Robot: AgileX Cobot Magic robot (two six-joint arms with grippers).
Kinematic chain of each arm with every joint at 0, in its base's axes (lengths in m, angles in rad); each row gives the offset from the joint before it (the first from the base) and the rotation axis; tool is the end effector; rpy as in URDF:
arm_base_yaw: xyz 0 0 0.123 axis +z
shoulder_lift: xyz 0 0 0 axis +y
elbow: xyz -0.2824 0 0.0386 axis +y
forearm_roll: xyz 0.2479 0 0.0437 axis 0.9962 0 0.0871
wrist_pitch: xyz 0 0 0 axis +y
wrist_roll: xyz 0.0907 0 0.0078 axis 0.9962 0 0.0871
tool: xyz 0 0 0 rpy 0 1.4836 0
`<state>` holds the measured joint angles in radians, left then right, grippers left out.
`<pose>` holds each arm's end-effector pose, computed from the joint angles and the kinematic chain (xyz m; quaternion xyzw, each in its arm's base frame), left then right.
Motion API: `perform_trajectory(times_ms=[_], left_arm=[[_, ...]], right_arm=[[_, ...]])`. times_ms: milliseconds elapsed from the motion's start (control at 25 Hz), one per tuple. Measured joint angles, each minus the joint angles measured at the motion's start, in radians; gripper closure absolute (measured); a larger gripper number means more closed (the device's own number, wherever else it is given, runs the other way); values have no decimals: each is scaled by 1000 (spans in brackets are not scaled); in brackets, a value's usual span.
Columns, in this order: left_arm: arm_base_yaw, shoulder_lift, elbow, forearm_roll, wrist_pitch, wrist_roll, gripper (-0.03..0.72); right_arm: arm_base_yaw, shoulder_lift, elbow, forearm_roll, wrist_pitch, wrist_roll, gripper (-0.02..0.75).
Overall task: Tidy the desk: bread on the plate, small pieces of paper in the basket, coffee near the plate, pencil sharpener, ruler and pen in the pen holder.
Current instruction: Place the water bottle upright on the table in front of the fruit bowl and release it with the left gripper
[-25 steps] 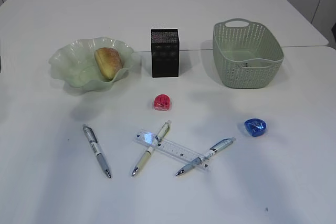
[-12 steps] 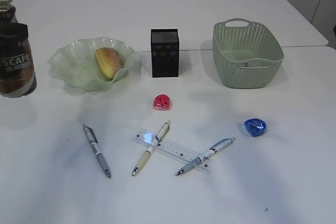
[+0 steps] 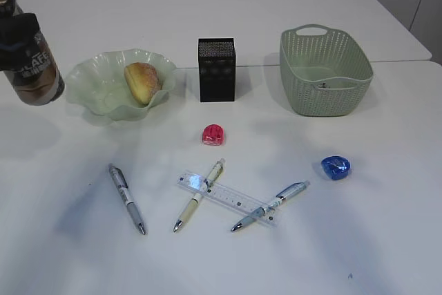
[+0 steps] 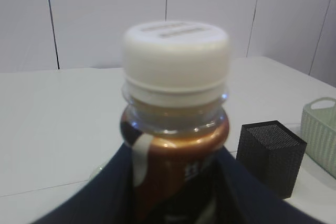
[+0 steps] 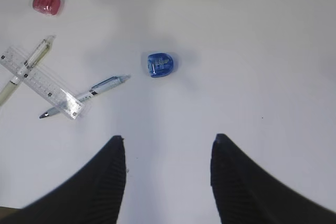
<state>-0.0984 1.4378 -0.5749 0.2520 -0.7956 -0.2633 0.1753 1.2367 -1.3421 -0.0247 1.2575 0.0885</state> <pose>0.2818 -0.0441 0.2483 0.0680 0.7025 -0.1275 0.6969 0.2266 0.0380 0.3923 -0.0427 0.9672 0.0207 0.2497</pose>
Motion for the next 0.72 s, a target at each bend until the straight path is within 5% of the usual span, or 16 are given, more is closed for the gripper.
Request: perform_trajectory(times_ms=[360,720], left_arm=[[0,232,18,-85,-278,82,447],[0,422,12,-123,-295,92,447]], right_arm=[[0,0,0,0,0,-5,318],[0,0,0,-16,0,-10,318]])
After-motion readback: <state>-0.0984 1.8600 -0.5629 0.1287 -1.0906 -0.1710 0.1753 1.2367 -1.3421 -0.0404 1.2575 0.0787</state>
